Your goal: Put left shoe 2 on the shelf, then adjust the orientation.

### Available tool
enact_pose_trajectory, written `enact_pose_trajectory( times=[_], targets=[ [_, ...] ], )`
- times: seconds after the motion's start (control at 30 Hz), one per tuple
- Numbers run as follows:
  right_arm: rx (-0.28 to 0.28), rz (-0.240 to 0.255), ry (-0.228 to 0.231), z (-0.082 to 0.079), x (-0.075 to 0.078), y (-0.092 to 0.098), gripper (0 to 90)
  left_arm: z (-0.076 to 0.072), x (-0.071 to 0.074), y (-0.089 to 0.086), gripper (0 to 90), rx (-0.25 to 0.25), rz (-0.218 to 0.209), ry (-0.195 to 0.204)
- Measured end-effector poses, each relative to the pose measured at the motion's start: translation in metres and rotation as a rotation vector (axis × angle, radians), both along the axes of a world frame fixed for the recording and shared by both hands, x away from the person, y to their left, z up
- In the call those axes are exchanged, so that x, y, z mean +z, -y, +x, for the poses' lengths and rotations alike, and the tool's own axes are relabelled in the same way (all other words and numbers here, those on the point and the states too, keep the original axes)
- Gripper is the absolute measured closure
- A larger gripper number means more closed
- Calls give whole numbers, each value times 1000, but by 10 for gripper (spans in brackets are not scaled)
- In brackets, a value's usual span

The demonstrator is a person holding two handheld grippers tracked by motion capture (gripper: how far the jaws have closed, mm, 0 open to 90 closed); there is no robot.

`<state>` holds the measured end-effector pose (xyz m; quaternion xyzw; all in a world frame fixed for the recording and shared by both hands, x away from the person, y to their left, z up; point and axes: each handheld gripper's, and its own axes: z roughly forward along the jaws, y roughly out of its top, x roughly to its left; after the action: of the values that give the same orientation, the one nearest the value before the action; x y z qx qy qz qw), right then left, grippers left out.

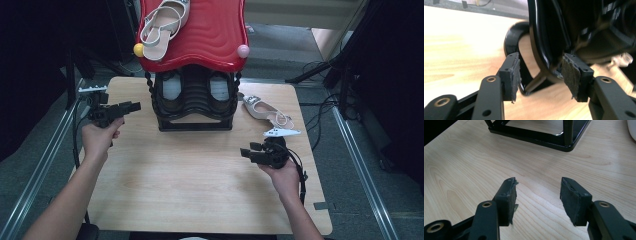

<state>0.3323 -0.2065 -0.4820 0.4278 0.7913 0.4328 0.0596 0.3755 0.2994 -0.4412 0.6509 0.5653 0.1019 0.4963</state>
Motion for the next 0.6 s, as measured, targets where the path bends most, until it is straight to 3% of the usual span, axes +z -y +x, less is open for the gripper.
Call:
enact_pose_trajectory(
  times=[0.23,0.4,0.47,0.6],
  targets=[
    [-1,-3,-7,5,-2,-2,492,-14,-16,9,495,0,20,14],
    [-6,1,2,6,-1,-1,504,-24,-26,19,471,-35,37,21],
    [-10,4,5,8,-1,1,505,-26,-29,23,467,-39,22,29],
    [-21,10,6,10,1,4,507,-29,-31,31,463,-67,58,26]
  ],
)
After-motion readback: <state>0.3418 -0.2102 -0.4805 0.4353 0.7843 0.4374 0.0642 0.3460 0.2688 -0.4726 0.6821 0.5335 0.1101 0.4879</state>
